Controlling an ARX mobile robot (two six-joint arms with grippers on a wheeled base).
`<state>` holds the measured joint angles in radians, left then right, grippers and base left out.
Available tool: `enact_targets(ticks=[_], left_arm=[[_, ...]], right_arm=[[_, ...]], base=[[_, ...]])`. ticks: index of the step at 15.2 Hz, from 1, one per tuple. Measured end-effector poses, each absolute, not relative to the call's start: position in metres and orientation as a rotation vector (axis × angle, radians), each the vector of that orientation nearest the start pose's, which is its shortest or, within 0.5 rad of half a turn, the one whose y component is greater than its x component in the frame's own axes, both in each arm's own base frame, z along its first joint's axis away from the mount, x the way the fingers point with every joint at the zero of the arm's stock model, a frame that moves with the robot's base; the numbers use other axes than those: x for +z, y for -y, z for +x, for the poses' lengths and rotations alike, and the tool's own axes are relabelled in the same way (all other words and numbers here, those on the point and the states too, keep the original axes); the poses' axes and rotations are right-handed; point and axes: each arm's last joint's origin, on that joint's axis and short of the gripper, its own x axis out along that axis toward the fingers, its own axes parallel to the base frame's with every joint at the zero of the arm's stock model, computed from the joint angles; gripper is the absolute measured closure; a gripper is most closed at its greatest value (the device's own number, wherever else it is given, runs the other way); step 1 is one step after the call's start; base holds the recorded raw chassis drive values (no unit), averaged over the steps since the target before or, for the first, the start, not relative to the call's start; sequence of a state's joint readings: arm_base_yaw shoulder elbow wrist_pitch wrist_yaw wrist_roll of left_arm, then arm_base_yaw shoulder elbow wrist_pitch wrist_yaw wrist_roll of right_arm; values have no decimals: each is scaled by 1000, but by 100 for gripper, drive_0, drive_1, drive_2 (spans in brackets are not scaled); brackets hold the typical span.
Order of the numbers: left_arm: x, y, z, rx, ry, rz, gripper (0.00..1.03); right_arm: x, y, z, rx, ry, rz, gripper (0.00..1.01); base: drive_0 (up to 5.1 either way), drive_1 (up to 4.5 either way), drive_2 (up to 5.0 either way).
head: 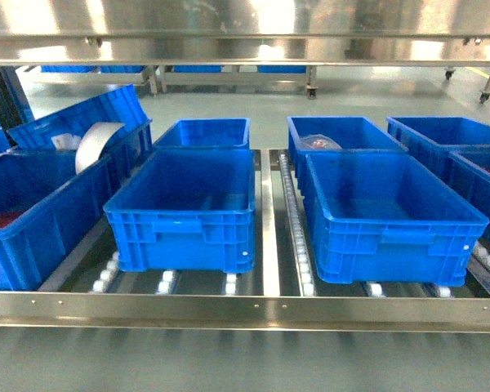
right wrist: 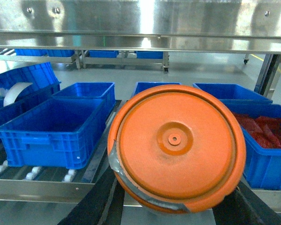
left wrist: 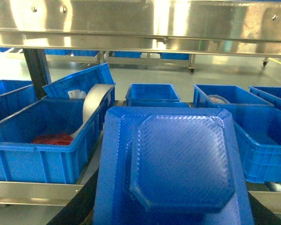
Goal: Sort blue parts and orange caps into right shelf containers
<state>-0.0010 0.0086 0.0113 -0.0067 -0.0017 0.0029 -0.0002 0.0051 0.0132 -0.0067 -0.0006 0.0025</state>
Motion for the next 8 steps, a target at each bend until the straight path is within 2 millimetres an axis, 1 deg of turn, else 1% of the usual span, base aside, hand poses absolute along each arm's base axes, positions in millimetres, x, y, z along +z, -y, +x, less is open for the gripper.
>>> enact_targets(ticks=[8], left_arm=[[166,0,98,-1,-5,3,61]], right_arm=[[167,0,97,0,1,3,58]], base=[[0,0,0]])
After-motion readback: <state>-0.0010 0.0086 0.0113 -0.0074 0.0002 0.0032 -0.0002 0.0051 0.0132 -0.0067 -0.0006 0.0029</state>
